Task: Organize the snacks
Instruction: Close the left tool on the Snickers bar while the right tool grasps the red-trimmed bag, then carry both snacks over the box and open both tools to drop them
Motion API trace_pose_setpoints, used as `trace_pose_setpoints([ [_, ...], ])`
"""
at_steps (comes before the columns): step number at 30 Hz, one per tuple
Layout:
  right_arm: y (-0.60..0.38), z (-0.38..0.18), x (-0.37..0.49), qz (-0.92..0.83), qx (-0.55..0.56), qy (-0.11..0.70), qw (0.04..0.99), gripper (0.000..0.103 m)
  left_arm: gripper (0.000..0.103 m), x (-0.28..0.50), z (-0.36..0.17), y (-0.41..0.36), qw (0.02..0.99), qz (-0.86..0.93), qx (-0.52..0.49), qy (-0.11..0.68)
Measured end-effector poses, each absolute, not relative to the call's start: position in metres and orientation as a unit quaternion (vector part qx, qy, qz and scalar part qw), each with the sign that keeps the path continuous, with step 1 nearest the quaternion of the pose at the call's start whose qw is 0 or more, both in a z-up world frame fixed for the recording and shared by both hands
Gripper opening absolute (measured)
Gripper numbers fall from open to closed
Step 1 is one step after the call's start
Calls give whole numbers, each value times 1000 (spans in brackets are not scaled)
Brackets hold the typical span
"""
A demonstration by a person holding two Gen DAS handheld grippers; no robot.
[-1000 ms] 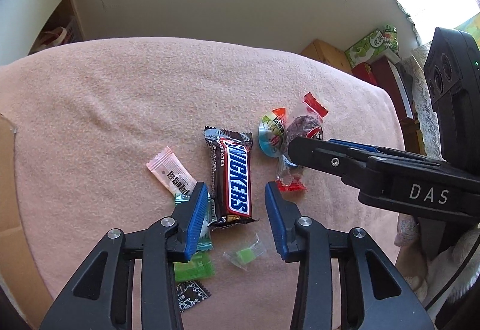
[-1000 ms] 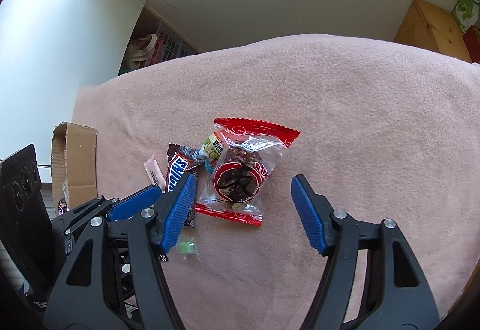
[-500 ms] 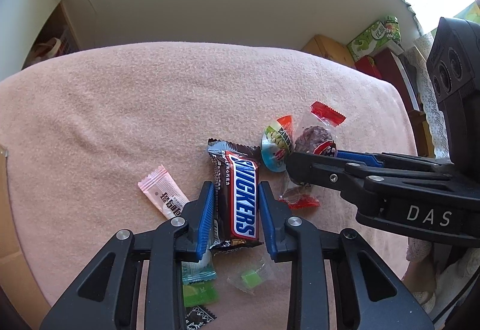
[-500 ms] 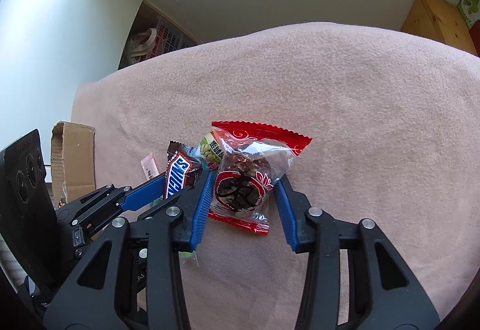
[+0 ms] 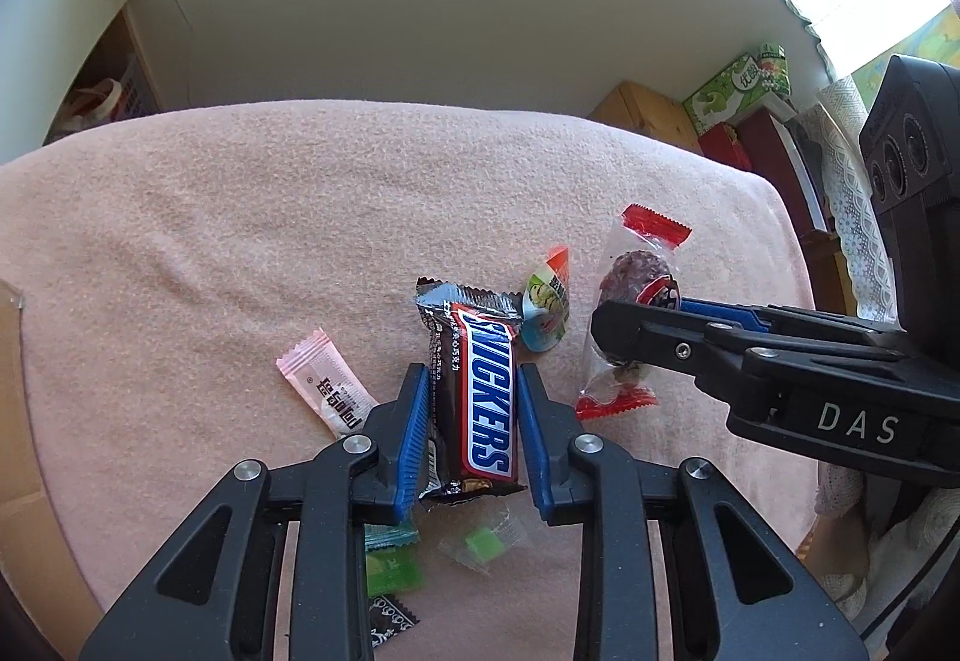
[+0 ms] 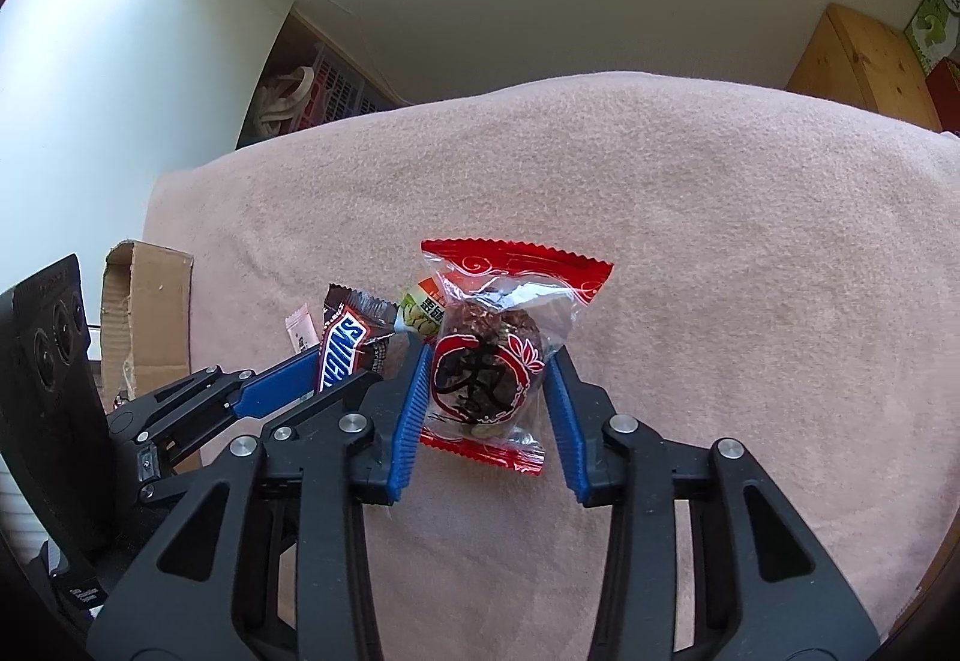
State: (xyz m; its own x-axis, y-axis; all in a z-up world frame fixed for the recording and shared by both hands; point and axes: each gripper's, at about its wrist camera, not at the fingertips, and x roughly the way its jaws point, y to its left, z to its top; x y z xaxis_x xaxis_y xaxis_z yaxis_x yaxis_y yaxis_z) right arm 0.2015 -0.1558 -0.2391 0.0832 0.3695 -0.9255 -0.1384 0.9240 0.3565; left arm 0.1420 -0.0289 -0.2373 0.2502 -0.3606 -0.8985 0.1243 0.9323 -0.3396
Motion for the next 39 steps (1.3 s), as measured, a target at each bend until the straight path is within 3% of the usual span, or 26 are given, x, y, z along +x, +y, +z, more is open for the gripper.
trace_pose_setpoints([
  [17, -124, -195, 190, 208, 61, 633, 744, 40, 27, 117, -195, 22, 812, -123, -128, 556],
  [39, 14, -156, 152, 315, -13, 609, 728, 40, 27, 45, -163, 146, 836, -12, -189, 515],
])
